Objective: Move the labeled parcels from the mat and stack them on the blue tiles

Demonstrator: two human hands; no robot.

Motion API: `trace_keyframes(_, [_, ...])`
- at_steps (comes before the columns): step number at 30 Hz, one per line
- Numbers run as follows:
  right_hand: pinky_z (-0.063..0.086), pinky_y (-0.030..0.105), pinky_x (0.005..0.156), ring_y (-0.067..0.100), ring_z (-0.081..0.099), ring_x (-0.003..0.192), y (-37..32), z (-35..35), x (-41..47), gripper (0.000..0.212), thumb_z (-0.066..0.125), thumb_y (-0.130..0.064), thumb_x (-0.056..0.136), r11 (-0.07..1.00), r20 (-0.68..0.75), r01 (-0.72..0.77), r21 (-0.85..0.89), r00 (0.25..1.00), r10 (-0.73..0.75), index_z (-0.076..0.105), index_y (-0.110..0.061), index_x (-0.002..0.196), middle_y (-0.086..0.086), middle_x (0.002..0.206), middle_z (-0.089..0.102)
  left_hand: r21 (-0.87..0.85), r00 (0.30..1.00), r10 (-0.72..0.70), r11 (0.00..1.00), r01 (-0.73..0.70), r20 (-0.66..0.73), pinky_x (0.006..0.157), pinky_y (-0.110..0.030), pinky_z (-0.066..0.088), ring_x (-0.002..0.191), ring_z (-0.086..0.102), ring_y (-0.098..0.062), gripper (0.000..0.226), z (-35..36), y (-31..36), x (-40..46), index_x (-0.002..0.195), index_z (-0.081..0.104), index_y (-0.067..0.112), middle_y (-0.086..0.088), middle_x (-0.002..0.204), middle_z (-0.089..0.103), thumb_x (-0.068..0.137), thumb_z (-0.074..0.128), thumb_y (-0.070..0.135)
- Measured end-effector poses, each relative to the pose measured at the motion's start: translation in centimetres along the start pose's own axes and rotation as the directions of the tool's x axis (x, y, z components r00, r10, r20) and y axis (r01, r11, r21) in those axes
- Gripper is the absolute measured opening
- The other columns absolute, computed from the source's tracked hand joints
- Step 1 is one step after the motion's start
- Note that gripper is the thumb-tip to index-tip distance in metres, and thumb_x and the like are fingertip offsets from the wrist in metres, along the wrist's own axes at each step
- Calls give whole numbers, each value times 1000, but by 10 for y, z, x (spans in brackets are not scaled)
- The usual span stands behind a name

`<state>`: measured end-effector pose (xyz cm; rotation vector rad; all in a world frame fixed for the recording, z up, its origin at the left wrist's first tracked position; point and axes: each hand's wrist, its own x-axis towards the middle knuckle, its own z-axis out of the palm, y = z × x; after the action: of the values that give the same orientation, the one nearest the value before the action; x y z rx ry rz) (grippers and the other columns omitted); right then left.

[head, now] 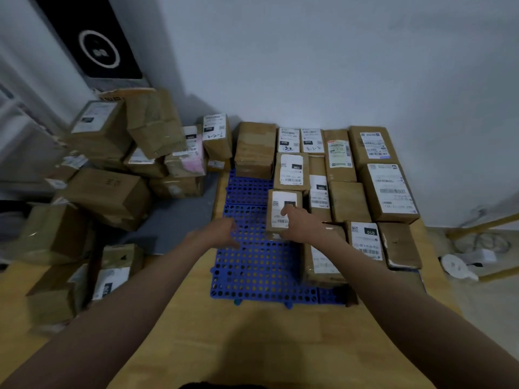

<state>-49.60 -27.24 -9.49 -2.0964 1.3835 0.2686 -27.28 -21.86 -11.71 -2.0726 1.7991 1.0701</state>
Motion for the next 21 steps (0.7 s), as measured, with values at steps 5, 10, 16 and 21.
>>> trace_keyframes(5, [48,34,68,21,56,86,-53,20,5,54,65,-30,91,994,134,99,-37,987,-93,41,-14,137,0,101,54,-21,994,-74,997,73,-74,82,-29,41,114,55,-25,58,6,-49,-47,132,50,12,-7,127,57,84,73,36])
trace_keyframes(10, [48,39,95,24,52,119,-109,50,10,58,67,-32,91,983,246,161,-88,960,-135,41,-18,141,4,139,47,-47,981,-157,987,153,-110,81,-28,41,117,53,-23,63,18,-109,-93,132,50,16,-4,131,55,81,74,44])
trace_keyframes(16, [46,35,99,21,50,125,-178,85,15,60,66,-28,89,970,262,228,-80,944,-200,42,-17,143,2,141,46,-12,964,-227,974,228,-141,87,-33,44,116,55,-23,52,29,-179,-134,126,55,17,-4,129,57,84,67,45])
trace_keyframes(21, [45,37,102,22,50,125,-235,121,13,59,67,-29,88,975,266,220,-30,942,-205,45,-16,141,4,142,48,-86,952,-258,965,247,-165,102,-36,41,124,50,-25,45,31,-235,-162,125,57,14,-5,132,56,88,65,38])
